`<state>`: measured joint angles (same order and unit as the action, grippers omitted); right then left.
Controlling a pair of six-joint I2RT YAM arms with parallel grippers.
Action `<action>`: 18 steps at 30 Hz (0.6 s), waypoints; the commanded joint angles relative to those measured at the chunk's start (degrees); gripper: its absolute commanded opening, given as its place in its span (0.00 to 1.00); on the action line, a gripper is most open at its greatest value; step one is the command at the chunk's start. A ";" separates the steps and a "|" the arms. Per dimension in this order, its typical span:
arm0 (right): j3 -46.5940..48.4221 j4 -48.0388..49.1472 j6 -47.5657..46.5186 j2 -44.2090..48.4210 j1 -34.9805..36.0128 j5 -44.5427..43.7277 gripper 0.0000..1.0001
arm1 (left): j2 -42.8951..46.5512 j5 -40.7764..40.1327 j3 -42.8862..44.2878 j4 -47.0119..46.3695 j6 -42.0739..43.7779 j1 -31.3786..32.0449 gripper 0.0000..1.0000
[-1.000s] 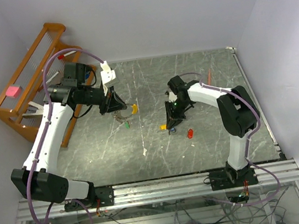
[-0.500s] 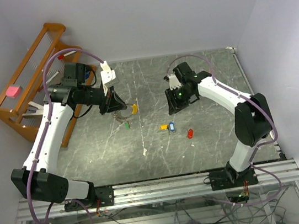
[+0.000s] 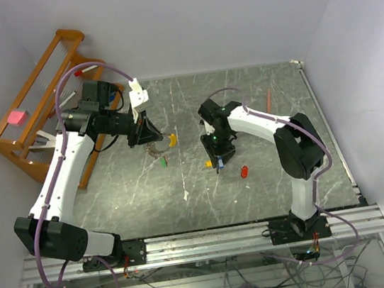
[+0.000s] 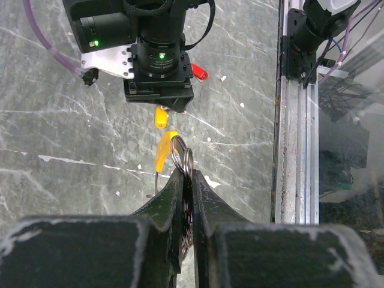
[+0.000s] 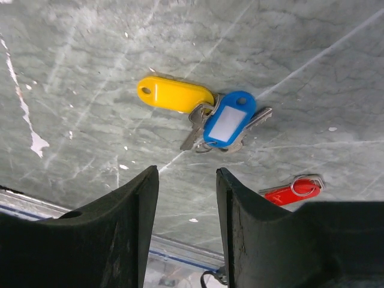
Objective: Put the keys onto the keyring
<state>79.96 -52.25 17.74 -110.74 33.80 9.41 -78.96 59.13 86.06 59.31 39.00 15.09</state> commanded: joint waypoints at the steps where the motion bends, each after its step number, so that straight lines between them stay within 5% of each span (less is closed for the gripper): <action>1: 3.46 -3.69 4.35 -0.21 1.28 -4.89 0.43 | 0.80 1.02 0.42 -1.82 0.02 -0.41 0.07; 18: 1.86 -1.89 5.07 -4.65 1.63 -6.52 0.36 | 1.00 0.75 0.55 -1.69 0.04 -0.46 0.07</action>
<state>81.30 -54.08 22.11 -114.15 35.33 4.05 -78.96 59.11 86.06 59.31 38.98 15.09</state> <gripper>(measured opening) 0.360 0.138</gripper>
